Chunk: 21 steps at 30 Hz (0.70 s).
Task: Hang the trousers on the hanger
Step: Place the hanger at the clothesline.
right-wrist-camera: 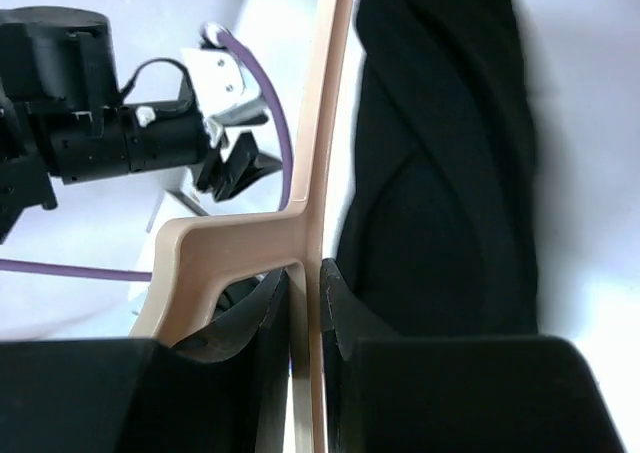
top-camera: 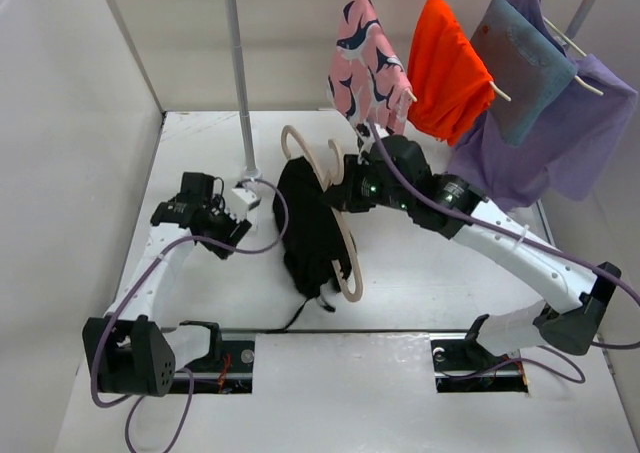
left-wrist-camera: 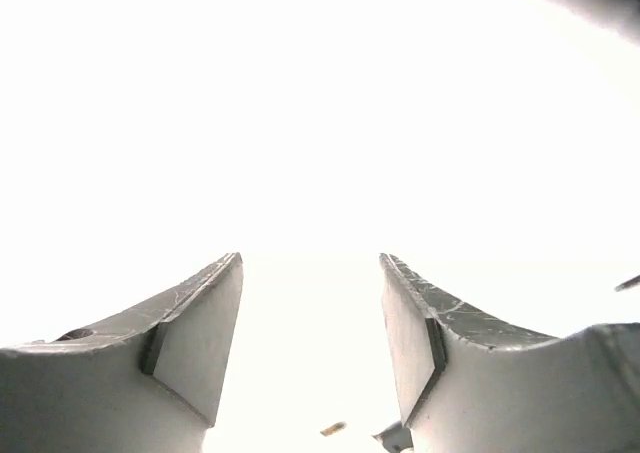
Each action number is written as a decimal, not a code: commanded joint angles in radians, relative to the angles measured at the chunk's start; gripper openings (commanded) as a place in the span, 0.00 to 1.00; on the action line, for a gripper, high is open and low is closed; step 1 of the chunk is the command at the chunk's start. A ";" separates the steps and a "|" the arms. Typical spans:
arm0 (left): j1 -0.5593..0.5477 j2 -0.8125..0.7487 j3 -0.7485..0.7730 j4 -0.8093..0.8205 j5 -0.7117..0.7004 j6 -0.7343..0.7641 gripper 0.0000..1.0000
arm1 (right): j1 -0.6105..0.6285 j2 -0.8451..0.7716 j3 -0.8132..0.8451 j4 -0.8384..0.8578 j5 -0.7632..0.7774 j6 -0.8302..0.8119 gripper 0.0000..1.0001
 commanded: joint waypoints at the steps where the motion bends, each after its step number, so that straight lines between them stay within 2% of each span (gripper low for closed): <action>1: 0.015 -0.056 0.162 0.047 0.025 -0.083 0.52 | 0.008 0.027 0.154 -0.059 0.039 -0.051 0.00; 4: 0.015 -0.067 0.295 -0.008 0.190 -0.143 0.49 | 0.017 0.058 0.240 -0.047 0.028 -0.081 0.00; 5: 0.015 -0.067 0.332 -0.023 0.307 -0.172 0.37 | 0.017 0.058 0.260 -0.035 0.028 -0.090 0.00; 6: 0.005 -0.050 0.413 -0.069 0.380 -0.244 0.33 | 0.026 0.070 0.289 -0.035 0.028 -0.090 0.00; 7: -0.010 -0.050 0.454 -0.069 0.467 -0.269 0.33 | 0.026 0.070 0.300 -0.022 0.028 -0.100 0.00; 8: -0.077 -0.022 0.489 -0.106 0.552 -0.307 0.33 | 0.026 0.079 0.300 -0.013 0.028 -0.100 0.00; 9: -0.115 -0.011 0.515 -0.096 0.675 -0.363 0.39 | 0.026 0.079 0.314 -0.001 0.037 -0.100 0.00; 10: -0.154 -0.011 0.529 -0.061 0.715 -0.437 0.44 | 0.026 0.079 0.325 0.029 0.037 -0.100 0.00; 12: -0.266 0.013 0.560 0.064 0.746 -0.607 0.57 | 0.026 0.079 0.334 0.059 0.069 -0.100 0.00; 13: -0.299 0.013 0.569 0.102 0.746 -0.641 0.70 | 0.026 0.079 0.346 0.086 0.098 -0.100 0.00; 15: -0.378 0.013 0.590 0.176 0.746 -0.678 0.79 | 0.026 0.102 0.377 0.099 0.123 -0.090 0.00; 19: -0.432 0.035 0.581 0.188 0.684 -0.701 0.97 | 0.026 0.143 0.446 0.090 0.169 -0.090 0.00; 21: -0.432 0.044 0.571 0.188 0.695 -0.726 1.00 | 0.026 0.156 0.446 0.099 0.169 -0.090 0.00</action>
